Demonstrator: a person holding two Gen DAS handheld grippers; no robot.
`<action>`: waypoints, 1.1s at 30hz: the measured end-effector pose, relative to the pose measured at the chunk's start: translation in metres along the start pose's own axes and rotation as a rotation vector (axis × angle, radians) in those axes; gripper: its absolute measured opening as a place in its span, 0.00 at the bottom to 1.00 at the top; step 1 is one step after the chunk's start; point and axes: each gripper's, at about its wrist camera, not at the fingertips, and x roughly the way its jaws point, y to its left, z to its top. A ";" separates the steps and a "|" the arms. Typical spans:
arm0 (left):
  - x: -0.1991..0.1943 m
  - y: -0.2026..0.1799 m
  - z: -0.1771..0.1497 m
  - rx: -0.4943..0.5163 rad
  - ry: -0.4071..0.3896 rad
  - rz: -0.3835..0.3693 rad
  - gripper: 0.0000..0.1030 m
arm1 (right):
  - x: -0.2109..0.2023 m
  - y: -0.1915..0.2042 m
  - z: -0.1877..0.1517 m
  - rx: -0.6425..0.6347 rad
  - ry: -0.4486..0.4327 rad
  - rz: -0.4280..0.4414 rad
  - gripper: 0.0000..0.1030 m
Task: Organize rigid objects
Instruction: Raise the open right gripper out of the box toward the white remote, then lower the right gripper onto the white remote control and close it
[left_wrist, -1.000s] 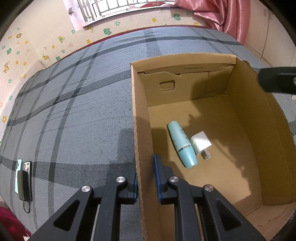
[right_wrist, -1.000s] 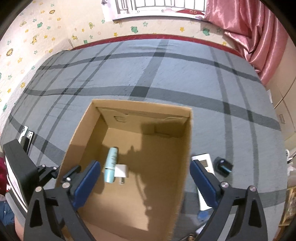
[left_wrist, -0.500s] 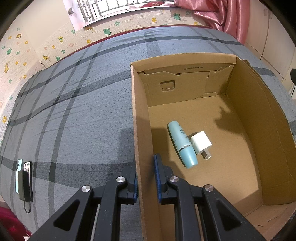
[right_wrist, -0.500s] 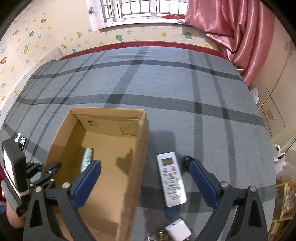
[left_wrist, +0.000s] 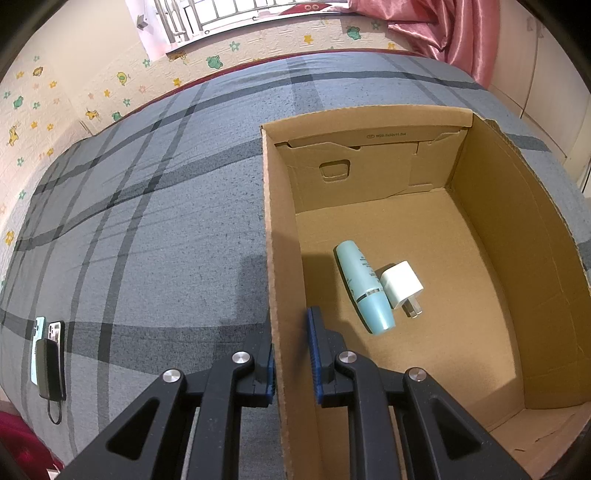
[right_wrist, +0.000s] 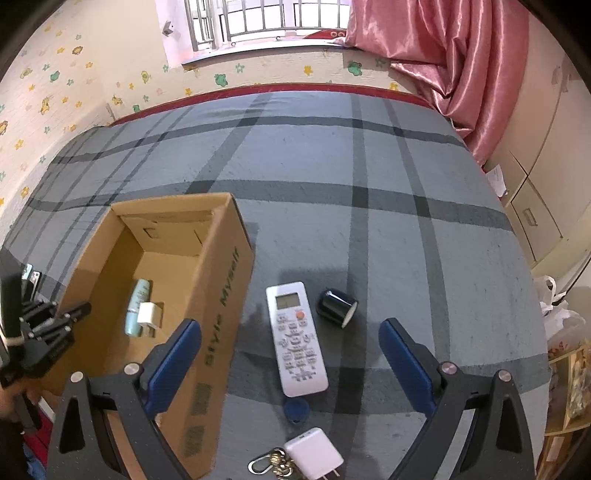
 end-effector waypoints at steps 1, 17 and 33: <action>0.000 0.000 0.000 0.000 0.000 0.000 0.15 | 0.002 -0.002 -0.003 -0.004 -0.001 0.000 0.96; 0.001 -0.001 -0.001 0.003 -0.001 0.008 0.15 | 0.044 -0.018 -0.041 0.008 0.030 0.031 0.96; 0.001 -0.001 0.000 0.002 0.001 0.009 0.15 | 0.099 -0.014 -0.036 -0.041 0.112 0.039 0.96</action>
